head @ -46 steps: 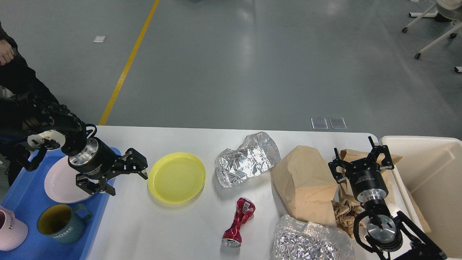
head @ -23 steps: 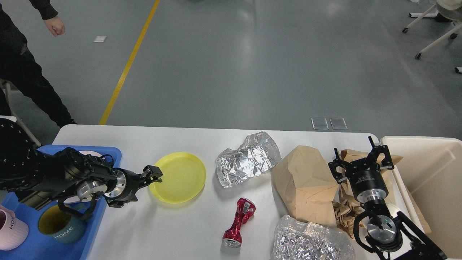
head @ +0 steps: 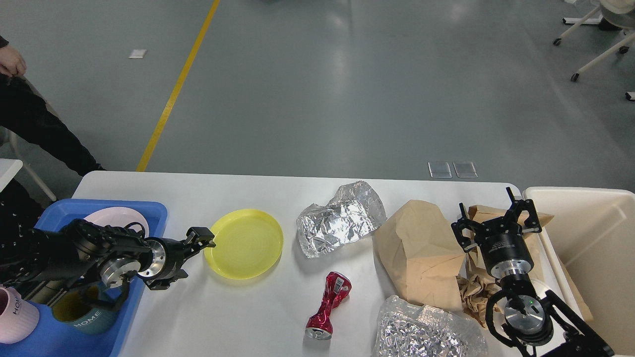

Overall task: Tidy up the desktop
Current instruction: 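Grasp the edge of the yellow plate with the left gripper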

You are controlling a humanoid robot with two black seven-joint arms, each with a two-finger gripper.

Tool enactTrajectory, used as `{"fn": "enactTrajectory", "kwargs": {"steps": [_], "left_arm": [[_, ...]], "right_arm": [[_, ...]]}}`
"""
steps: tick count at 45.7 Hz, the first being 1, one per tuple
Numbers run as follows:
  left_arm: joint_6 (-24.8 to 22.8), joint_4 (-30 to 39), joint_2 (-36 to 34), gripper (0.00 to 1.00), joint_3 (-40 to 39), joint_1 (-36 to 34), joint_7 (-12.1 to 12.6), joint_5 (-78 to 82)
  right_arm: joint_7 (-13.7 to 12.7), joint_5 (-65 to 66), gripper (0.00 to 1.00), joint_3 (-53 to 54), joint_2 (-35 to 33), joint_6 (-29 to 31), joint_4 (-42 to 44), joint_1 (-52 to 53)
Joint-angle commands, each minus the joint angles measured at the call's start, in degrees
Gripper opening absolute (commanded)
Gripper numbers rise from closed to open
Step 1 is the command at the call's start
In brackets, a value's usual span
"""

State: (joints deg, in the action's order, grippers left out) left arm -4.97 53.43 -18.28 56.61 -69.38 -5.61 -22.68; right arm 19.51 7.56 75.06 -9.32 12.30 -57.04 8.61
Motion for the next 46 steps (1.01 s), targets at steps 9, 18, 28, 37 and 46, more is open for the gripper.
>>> {"fn": "enactTrajectory", "kwargs": {"steps": [9,18,28,37,46], "left_arm": [[2.86,-0.87,1.85,0.67,-0.98,1.18,-0.01,0.97],[2.43,-2.02,2.9,0.48,-2.82,3.02,0.16,2.2],[2.34,-2.28,3.17,0.28,-3.0,3.38,1.04,2.82],[2.16,-2.28,3.25,0.2,-2.91,3.38,1.3,2.9],[-0.3,-2.28,3.25,0.03,-2.47,3.55,1.39,3.17]], "right_arm": [[0.0,0.0,1.0,0.0,0.0,0.0,0.0,0.0],[0.0,0.0,1.0,0.0,0.0,0.0,0.0,0.0],[0.0,0.0,1.0,0.0,0.0,0.0,0.0,0.0],[0.0,0.0,1.0,0.0,0.0,0.0,0.0,0.09],[0.0,0.0,1.0,0.0,0.0,0.0,0.0,0.0]]}}
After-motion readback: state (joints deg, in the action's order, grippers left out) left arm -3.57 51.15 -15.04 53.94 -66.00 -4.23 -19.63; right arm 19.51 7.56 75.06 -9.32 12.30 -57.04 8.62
